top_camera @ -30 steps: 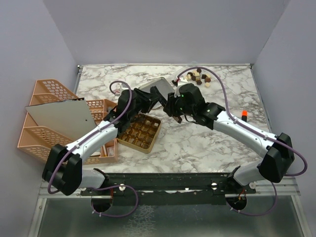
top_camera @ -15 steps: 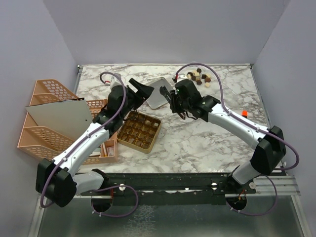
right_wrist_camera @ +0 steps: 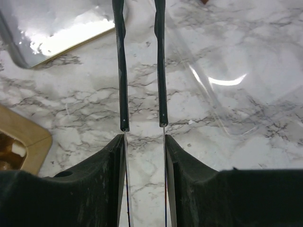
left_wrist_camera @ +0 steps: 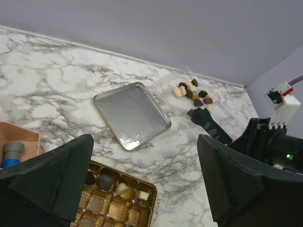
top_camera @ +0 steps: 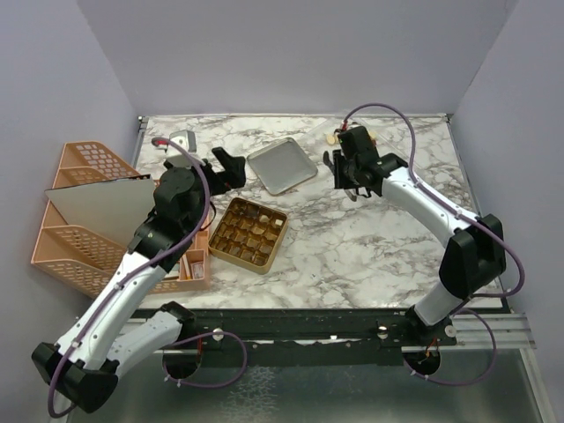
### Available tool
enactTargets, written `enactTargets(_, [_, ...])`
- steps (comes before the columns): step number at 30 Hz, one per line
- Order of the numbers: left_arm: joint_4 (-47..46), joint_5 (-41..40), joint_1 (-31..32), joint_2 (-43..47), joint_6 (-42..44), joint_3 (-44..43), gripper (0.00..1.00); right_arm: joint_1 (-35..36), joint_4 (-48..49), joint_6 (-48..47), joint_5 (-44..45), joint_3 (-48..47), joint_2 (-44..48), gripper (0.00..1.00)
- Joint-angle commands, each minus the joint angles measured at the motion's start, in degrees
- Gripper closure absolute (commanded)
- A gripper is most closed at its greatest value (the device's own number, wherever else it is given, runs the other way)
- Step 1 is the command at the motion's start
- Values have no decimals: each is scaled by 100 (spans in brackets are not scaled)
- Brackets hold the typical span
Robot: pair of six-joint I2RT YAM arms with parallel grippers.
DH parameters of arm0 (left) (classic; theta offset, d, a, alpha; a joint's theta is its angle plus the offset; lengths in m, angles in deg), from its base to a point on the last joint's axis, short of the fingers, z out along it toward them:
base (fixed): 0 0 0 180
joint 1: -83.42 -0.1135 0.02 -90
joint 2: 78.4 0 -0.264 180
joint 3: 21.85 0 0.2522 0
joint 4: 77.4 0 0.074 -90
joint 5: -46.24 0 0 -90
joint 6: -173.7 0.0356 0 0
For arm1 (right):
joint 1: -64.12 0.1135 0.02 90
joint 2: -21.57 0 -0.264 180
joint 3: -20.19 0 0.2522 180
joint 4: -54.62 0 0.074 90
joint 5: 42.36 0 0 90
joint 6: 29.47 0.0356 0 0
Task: Pack the chocolate
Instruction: Pick up the clamp from the center of the board, then pick up the fake chocolate from the plate.
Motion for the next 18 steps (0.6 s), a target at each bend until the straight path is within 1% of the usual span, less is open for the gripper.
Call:
enactTargets(1, [-152, -460, 50, 604, 616, 750, 1, -422, -202, -143, 46, -278, -136, 61])
enactTargets(5, [-115, -569, 46, 781, 703, 1115, 1, -813, -208, -187, -66, -437, -359, 61])
enactTargets(11, [41, -659, 54, 780, 896, 1102, 1, -1244, -197, -283, -189, -846, -835, 60])
enactTargets(14, [45, -705, 50, 806, 934, 1095, 1, -1394, -250, -287, -418, -1092, -1092, 60])
enactTargets(18, [22, -782, 50, 902, 944, 1137, 1, -1425, -210, -217, -698, -1260, -1359, 58])
